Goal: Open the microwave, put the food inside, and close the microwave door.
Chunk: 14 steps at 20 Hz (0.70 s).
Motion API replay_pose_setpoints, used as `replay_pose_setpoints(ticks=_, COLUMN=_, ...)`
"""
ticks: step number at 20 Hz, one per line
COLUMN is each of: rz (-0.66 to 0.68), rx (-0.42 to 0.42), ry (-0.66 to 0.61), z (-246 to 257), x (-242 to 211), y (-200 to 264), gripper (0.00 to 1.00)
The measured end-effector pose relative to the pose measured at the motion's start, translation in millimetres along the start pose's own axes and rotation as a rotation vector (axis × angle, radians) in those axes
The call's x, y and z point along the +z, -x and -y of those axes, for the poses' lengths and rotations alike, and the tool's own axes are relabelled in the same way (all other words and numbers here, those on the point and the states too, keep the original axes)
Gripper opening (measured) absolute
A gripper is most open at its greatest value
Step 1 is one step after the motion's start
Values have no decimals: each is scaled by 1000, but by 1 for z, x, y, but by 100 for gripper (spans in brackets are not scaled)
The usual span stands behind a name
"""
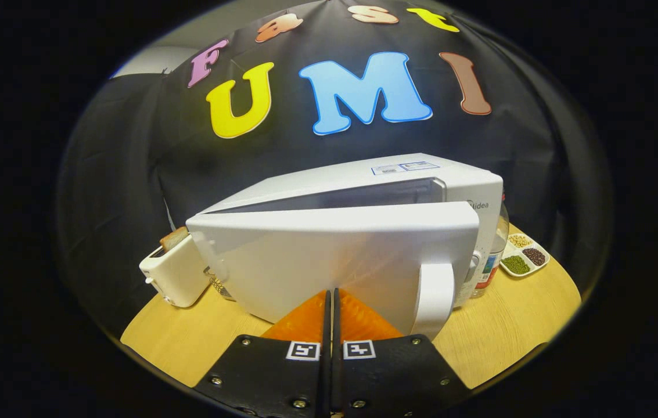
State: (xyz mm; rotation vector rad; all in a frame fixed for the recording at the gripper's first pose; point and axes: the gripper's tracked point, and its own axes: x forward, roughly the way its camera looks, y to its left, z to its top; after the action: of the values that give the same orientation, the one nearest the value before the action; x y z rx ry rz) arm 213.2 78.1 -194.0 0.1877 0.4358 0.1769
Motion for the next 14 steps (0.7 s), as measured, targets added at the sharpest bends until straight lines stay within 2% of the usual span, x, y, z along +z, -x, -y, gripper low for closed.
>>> replay_pose_setpoints(ticks=11, rz=-2, rx=-33, ry=-17, z=14, x=21, y=-35, gripper=1)
replay_pose_setpoints(ticks=14, rz=17, rx=-62, ry=23, z=19, x=26, y=-44, gripper=0)
